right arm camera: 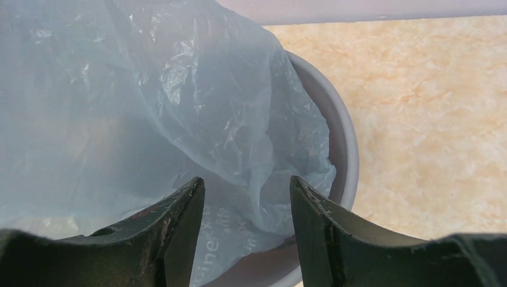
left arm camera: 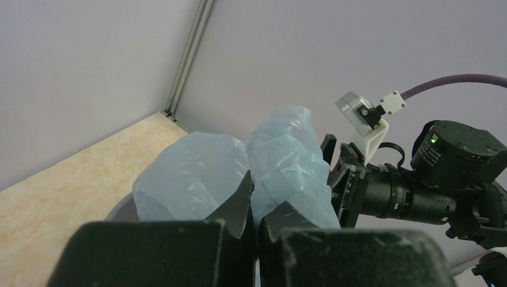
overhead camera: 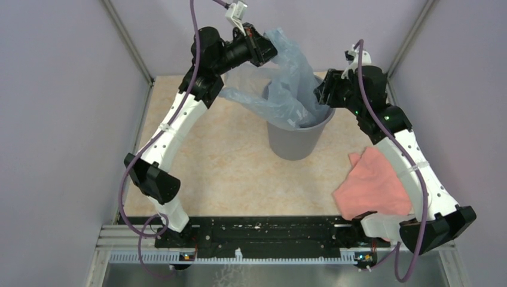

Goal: Put the trash bags into the trash bin

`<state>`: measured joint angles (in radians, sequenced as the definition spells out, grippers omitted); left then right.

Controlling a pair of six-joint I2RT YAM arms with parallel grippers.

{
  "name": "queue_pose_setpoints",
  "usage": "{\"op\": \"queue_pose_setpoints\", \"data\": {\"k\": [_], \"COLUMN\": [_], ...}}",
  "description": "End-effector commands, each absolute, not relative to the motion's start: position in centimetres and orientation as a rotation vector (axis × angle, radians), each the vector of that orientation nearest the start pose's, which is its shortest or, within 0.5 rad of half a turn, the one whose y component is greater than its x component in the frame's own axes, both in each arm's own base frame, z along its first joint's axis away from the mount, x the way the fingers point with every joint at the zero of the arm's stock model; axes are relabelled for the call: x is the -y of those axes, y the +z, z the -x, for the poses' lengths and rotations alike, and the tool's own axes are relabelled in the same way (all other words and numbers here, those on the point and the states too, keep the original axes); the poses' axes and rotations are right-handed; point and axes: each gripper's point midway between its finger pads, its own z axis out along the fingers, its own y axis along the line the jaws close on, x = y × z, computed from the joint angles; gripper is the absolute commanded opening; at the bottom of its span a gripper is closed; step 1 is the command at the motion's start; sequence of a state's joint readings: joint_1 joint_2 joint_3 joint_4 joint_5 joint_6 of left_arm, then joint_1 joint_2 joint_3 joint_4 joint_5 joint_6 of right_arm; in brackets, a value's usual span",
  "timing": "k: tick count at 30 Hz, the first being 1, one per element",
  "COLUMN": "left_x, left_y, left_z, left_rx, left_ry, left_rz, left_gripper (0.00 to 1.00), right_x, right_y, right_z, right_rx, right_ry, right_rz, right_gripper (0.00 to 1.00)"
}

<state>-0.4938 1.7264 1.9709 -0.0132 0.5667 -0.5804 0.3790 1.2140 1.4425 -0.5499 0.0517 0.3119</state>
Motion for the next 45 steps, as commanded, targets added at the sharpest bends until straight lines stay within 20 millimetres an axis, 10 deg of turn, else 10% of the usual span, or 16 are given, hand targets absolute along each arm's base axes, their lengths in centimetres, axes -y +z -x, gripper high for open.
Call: {"op": "queue_pose_setpoints", "data": {"k": [1,11,19,27,38,45], "left_x": [35.3,40.3,42.4,43.6,43.3,41.7], "left_y": [50.6,47.7,46.3,46.1,49.6,54.0], "left_z": [-38.2,-39.1,-40.4,-40.3,-38.0,-35.0], "left_rx": [-1.403,-1.477,-1.499,-1.498,-1.446,-1.355], "left_ry": [-1.275,-1.303,-1.312,-1.320,-1.400,-1.451], "left_rz": [-0.477,-0.499,-0.495,-0.500,-0.495,-0.506], "left_gripper": [0.00,0.00,0.00,0.00,0.51,0.83], "right_x": [-15.6,-15.1,-12.7,-16.1,-20.7,-19.5], "right_y": [38.1,35.5,38.3,39.6,36.1,34.1], "right_z": [-36.1,-36.8,-30.1,-25.0,-27.3,-29.1], "right_rx": [-1.837,-1.861,-1.765,-1.645,-1.719,-1.753], "right_ry": [0.453,0.420,0.439,0.655,0.501,0.380], "right_rz": [0.087,0.045,0.088,0.363,0.513,0.387], "right_gripper": [0.57,0.61,0.69,0.81,0.80,0.38]}}
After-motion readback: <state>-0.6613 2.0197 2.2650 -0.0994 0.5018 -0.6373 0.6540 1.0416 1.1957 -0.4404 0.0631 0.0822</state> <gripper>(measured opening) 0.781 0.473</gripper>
